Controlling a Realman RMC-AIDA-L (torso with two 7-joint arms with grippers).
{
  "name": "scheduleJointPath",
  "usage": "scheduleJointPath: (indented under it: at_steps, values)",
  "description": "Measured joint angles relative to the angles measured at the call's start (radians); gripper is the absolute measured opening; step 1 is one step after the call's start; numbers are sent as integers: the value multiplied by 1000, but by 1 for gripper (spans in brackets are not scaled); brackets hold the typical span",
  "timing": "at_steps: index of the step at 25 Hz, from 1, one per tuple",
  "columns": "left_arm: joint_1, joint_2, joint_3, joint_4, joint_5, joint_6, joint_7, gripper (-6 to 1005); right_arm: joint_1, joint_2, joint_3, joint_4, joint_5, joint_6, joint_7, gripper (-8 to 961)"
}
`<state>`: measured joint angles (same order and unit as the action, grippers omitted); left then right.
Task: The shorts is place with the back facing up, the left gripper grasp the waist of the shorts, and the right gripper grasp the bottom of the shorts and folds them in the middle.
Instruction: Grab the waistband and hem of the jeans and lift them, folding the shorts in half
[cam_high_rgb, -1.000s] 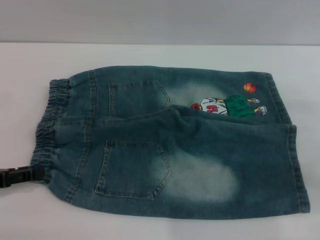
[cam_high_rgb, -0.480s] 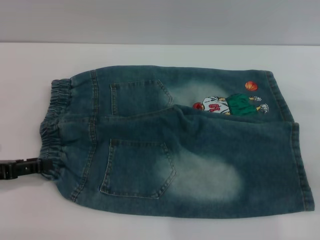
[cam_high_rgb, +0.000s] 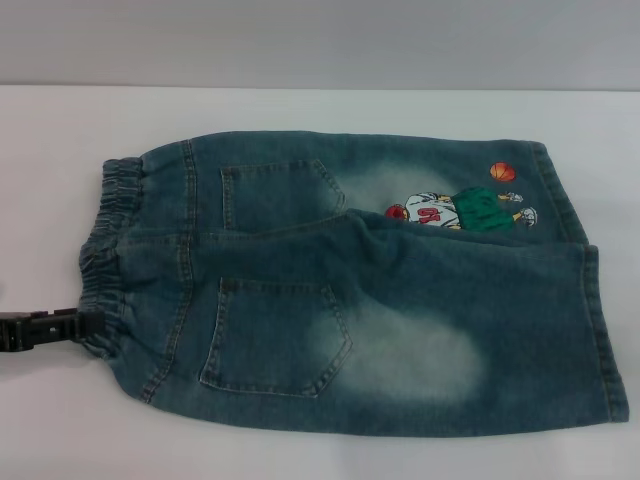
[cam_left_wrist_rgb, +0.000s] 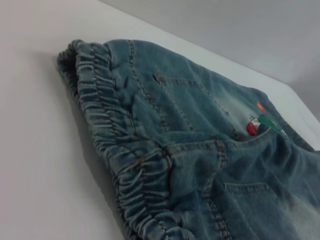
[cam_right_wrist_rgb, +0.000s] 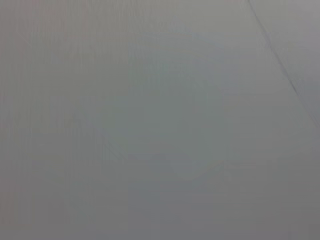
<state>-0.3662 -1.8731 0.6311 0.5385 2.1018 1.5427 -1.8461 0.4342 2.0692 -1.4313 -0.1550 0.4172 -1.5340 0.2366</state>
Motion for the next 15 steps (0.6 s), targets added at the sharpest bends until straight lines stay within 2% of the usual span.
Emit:
scheduleJointPath:
  at_steps: [15]
  values:
    - [-2,8,21,3,51,9,-51,712,11,-1,2,0,1,14,-8,470]
